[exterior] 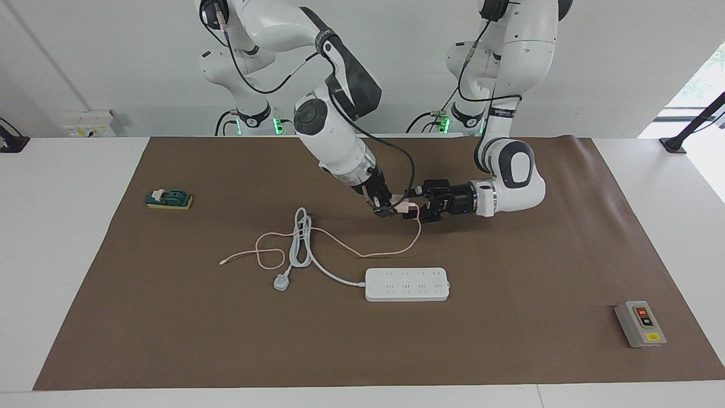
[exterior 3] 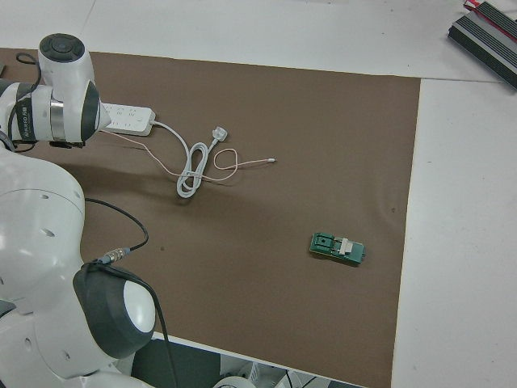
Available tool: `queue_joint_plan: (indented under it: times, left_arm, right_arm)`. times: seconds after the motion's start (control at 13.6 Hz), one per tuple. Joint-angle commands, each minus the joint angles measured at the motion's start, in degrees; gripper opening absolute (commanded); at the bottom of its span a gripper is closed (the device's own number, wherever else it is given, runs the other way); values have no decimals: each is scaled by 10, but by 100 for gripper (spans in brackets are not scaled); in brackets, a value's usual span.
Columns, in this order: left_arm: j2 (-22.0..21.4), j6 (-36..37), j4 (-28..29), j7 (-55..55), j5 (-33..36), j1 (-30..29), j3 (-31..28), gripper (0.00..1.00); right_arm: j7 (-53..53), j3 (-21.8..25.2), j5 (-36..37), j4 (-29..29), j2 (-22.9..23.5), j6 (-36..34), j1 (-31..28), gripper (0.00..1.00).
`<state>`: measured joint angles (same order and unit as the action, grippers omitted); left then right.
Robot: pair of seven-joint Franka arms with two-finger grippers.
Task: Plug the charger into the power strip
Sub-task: 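Grasp the charger with the left gripper while the right gripper holds it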
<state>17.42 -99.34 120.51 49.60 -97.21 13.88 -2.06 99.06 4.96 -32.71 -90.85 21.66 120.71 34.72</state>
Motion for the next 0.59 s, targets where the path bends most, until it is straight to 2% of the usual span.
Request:
queue_joint_plan:
  times: [0.0,0.51]
  left_arm:
    - [14,12,-16,9,15,11,-18,100]
    - [10,19,-12,13,15,25,-24,100]
  right_arm:
    - [8,0,-10,8,7,8,-1,0]
    - [8,0,-9,3,7,19,-1,0]
